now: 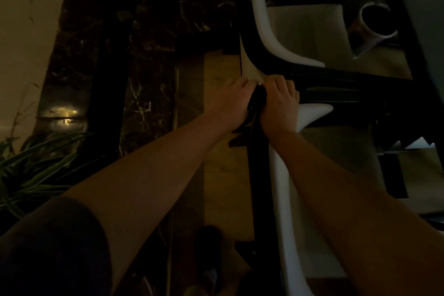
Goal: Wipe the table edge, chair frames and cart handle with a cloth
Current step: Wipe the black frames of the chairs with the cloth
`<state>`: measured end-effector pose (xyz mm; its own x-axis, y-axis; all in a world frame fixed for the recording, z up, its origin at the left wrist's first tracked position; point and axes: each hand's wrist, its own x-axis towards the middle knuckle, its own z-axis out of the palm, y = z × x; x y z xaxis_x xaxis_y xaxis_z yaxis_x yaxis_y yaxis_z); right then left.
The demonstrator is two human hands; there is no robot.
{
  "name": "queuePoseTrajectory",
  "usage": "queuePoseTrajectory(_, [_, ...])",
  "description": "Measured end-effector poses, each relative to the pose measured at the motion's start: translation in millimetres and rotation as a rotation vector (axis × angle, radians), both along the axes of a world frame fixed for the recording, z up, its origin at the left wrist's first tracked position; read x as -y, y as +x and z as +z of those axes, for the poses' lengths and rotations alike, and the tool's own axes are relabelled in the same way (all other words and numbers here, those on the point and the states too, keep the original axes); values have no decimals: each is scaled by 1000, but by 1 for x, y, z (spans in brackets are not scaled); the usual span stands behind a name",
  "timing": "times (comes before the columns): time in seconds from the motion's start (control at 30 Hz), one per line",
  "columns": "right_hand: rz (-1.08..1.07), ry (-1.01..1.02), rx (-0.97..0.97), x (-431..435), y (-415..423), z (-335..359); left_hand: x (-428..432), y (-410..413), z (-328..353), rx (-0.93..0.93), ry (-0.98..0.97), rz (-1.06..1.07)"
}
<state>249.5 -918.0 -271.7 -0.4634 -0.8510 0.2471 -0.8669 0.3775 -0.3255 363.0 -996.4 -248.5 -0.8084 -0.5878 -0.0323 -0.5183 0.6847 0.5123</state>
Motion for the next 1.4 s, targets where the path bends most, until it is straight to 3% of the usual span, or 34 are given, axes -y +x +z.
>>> queuePoseTrajectory(0.27, [31,-35,128,-37,34,17,-39,34,7,-104,-57,-81])
queuePoseTrajectory(0.53, [76,-7,122,-118,69,23,-113,73,14,30,-52,-112])
queuePoseTrajectory(0.73, [152,14,228,-215,111,28,-206,118,22,104,-98,-145])
queuePoseTrajectory(1.07, [208,134,299,-377,171,30,-368,178,27,202,47,-96])
queuePoseTrajectory(1.4, [198,315,346,-505,191,38,-487,197,38,328,93,-212])
